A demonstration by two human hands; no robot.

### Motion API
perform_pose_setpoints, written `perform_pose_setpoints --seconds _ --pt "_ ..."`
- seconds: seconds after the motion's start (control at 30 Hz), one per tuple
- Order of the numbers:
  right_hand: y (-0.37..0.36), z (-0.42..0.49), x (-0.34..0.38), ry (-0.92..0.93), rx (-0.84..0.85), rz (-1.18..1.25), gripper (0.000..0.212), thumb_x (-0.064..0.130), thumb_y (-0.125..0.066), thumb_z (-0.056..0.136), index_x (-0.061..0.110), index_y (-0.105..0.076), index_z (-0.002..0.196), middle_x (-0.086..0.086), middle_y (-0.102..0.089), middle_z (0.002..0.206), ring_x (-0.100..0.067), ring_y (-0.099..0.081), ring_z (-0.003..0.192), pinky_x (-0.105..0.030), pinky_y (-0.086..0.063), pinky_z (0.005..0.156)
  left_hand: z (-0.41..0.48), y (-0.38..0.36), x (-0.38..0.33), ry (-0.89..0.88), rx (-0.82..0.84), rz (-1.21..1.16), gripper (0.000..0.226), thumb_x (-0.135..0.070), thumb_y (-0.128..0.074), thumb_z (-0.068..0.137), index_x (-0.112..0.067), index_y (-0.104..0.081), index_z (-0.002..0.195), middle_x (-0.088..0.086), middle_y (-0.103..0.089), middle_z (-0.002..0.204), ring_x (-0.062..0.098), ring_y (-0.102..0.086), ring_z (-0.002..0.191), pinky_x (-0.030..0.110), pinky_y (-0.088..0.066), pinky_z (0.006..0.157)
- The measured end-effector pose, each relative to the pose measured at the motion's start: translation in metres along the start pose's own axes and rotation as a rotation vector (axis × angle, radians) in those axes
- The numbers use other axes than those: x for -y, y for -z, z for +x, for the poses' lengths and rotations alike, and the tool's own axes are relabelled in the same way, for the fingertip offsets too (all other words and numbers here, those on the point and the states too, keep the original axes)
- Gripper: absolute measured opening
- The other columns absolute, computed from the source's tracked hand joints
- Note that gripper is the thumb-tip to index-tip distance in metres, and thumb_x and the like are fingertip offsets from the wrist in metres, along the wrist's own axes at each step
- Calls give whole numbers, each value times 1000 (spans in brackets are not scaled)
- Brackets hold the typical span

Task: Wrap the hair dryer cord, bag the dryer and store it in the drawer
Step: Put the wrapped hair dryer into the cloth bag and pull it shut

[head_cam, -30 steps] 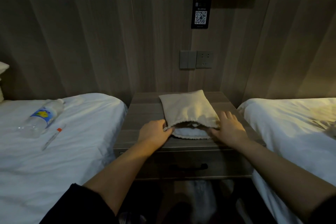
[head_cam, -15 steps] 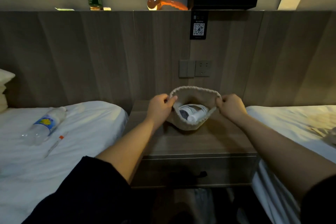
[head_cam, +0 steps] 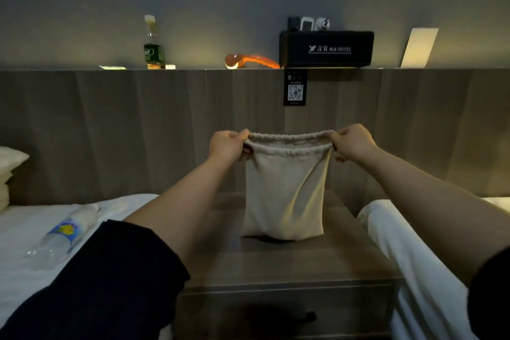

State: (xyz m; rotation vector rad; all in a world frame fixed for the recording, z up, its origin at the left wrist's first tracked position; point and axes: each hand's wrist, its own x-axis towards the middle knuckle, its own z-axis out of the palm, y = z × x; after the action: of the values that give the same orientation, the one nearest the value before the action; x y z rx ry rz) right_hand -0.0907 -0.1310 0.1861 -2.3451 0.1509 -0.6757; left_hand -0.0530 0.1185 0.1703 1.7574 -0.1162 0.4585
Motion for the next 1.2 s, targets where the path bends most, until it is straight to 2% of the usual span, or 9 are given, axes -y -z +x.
perform_pose_setpoints --seconds 0.27,0.43,0.53,0.67,0.77,0.87,0.93,1.0,1.2 --pt "-2 8 8 -130 47 45 47 38 -52 92 5 -58 59 -10 -55 49 -22 -53 43 -28 -46 49 4 4 -8 164 71 -10 36 -23 -56 92 -7 -53 61 2 -51 32 10 -48 25 23 -45 40" --pt "8 5 6 -379 304 670 32 37 -57 90 11 -55 72 -3 -45 56 -14 -41 51 -25 -38 52 -1 10 0 251 122 -163 35 -29 -48 96 -7 -53 69 1 -55 35 7 -51 28 17 -45 37" --pt "12 10 -4 -417 110 879 27 24 -57 92 10 -51 69 -5 -47 58 -15 -46 51 -28 -44 48 4 23 11 324 46 -331 30 -22 -46 97 -5 -52 73 2 -55 37 8 -52 28 21 -46 36" --pt "15 6 -31 -424 -298 526 34 26 -55 92 4 -59 67 -7 -54 58 -18 -54 53 -33 -49 58 5 44 29 414 -71 -546 16 -17 -40 99 -4 -49 103 10 -64 49 14 -64 40 24 -50 40" --pt "4 1 -36 -318 -303 375 35 29 -50 93 0 -66 80 -9 -58 59 -22 -59 56 -39 -55 72 -5 42 23 413 61 -697 28 -23 -36 100 -8 -47 78 24 -63 108 30 -69 91 28 -57 57" --pt "-5 -3 -22 -168 -239 249 35 29 -48 94 6 -64 73 -10 -62 64 -26 -63 63 -38 -54 67 -14 37 15 439 130 -792 41 -28 -35 100 -12 -39 63 25 -60 120 28 -71 83 29 -58 56" --pt "-10 -6 -9 -90 -224 131 34 28 -46 95 8 -62 72 -11 -62 68 -28 -63 67 -37 -52 64 -15 32 13 439 154 -844 40 -29 -34 101 -12 -38 65 25 -57 124 31 -63 106 27 -57 55" --pt "-15 -11 4 -28 -201 -11 30 26 -45 94 5 -64 81 -13 -63 75 -32 -63 75 -39 -52 67 -18 25 10 427 194 -835 41 -30 -33 101 -13 -37 64 25 -57 121 32 -58 115 25 -56 52" --pt "-43 -14 44 371 157 -459 52 16 -54 78 9 -47 129 -16 -45 137 -35 -39 128 -45 -36 105 -21 16 6 393 258 -821 41 -31 -37 99 -13 -38 63 14 -71 65 16 -72 62 26 -57 53"
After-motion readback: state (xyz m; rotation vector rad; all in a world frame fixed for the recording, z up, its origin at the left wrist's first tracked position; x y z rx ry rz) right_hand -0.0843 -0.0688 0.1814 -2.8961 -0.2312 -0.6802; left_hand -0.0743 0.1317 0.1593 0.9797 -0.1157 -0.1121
